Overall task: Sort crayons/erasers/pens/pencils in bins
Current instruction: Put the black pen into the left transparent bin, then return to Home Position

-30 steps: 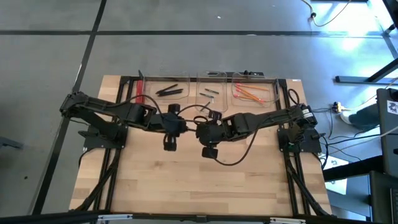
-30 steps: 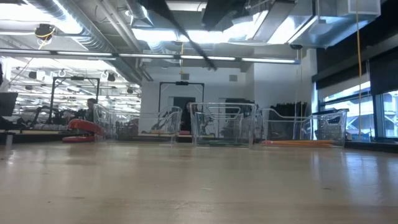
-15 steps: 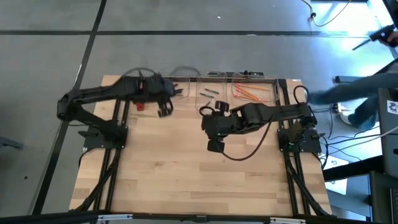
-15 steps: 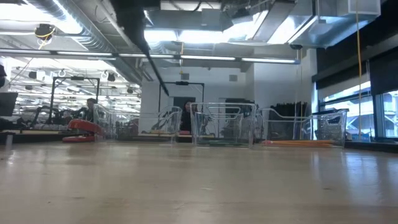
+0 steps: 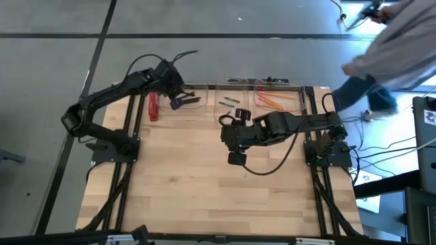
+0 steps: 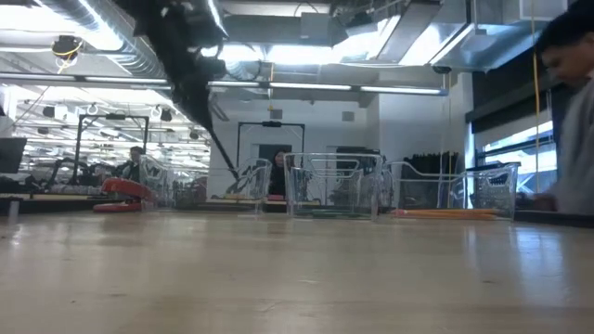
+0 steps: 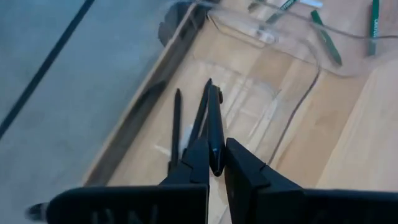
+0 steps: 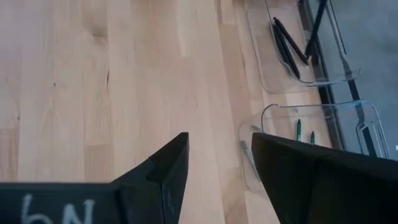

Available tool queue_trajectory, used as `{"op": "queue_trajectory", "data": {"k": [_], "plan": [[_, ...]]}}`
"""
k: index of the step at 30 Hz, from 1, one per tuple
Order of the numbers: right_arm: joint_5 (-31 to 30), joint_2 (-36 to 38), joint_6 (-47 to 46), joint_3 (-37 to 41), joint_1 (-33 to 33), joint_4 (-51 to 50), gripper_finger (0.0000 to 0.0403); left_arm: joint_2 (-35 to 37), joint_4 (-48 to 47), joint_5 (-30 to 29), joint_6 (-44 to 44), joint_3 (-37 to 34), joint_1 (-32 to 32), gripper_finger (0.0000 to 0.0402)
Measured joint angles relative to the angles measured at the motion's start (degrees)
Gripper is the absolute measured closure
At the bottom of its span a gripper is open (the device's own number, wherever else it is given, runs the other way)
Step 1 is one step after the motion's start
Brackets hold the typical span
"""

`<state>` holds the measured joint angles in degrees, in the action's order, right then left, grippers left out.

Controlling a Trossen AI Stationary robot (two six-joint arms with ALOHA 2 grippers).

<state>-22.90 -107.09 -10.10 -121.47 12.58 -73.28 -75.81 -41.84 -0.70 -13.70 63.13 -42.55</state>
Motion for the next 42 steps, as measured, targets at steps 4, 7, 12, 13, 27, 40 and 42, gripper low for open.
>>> {"op": "queue_trajectory", "data": {"k": [4,7,12,13,27,40,42], "plan": [[0.0,0.0,0.2,0.0,-0.2,0.0,0.0225,0.0,6.4,2.0,0.0,-6.0,-1.1,0.0391],[-0.1,0.0,0.2,0.0,-0.4,0.0,0.0225,0.0,10.6,2.0,0.0,-10.2,-1.5,0.0391],[-0.2,0.0,0.2,0.0,-0.6,0.0,0.0225,0.0,13.4,1.9,0.3,-13.8,-1.8,0.0387],[-0.2,0.0,0.1,0.0,-0.7,0.1,0.0225,0.0,13.6,1.9,0.3,-14.2,-1.7,0.0381],[0.0,0.0,0.3,0.0,-1.2,0.0,0.0225,0.0,14.2,-0.2,0.1,-15.4,-1.7,0.0306],[-12.3,2.9,-3.1,0.0,-2.4,-13.0,0.0389,13.8,11.6,0.2,7.5,-11.8,4.1,0.0399],[-12.0,4.6,-3.1,0.0,-2.9,-14.3,0.0392,17.6,11.6,0.2,8.9,-11.5,6.3,0.0400]]}}
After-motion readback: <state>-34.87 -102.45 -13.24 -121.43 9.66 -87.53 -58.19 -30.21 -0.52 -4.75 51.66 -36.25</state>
